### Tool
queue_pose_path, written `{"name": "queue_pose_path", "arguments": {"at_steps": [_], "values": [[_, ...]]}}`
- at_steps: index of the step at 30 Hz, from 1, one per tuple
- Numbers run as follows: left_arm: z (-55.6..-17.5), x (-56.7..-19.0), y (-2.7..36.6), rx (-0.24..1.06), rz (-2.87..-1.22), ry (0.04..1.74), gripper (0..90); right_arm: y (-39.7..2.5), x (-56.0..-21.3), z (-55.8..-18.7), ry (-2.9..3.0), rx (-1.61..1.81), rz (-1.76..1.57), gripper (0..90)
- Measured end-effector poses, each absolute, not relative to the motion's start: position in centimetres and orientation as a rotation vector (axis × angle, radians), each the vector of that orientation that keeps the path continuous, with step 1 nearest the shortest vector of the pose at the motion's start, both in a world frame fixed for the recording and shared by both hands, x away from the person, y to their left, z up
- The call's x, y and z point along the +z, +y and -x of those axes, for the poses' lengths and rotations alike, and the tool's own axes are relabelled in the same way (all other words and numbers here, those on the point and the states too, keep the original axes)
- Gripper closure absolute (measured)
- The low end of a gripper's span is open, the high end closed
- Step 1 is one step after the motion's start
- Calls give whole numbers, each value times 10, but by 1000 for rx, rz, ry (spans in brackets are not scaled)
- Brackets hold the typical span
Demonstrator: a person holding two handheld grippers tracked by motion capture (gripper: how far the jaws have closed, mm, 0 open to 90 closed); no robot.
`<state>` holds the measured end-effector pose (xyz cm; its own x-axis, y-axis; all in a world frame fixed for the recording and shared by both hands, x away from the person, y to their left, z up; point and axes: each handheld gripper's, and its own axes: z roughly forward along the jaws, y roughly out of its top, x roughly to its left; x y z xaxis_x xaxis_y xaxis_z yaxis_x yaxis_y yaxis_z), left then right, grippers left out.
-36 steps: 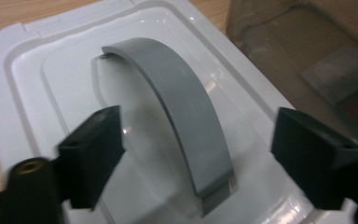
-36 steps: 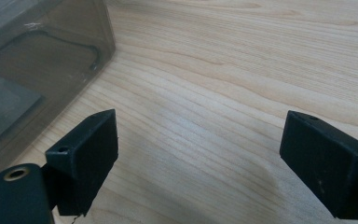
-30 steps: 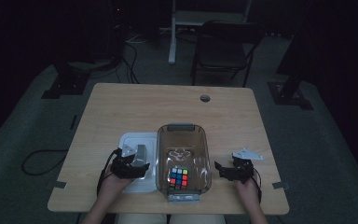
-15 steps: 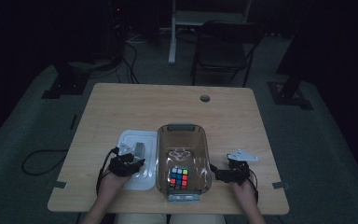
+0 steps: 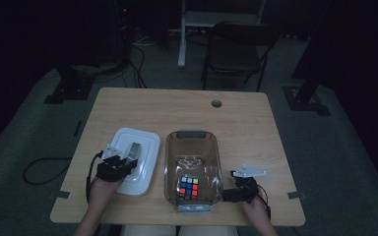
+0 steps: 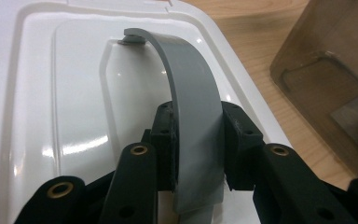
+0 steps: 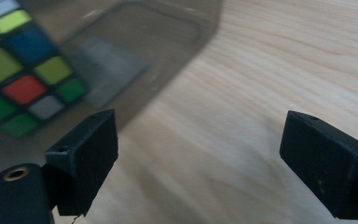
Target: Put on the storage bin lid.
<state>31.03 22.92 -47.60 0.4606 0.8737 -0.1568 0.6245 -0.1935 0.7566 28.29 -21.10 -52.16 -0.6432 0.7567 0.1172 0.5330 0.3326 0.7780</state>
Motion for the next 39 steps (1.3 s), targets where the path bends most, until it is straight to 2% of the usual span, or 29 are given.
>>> {"name": "queue_pose_path", "arguments": {"at_steps": [7,15,18,24,39], "values": [[-302,-460,247,392,-1898,1273,704,-204,-521,-276,2374,1212,-1106,125],[-285,-415,262,380,-1809,1194,704,-180,-520,-280,2401,1232,-1053,125],[-278,-396,255,359,-1800,1112,704,-165,-519,-282,2416,1221,-1012,124],[-278,-382,241,352,-1816,1036,704,-144,-519,-287,2430,1230,-973,124],[-293,-379,205,238,-1881,911,704,-114,-517,-301,2438,1247,-946,124]]}}
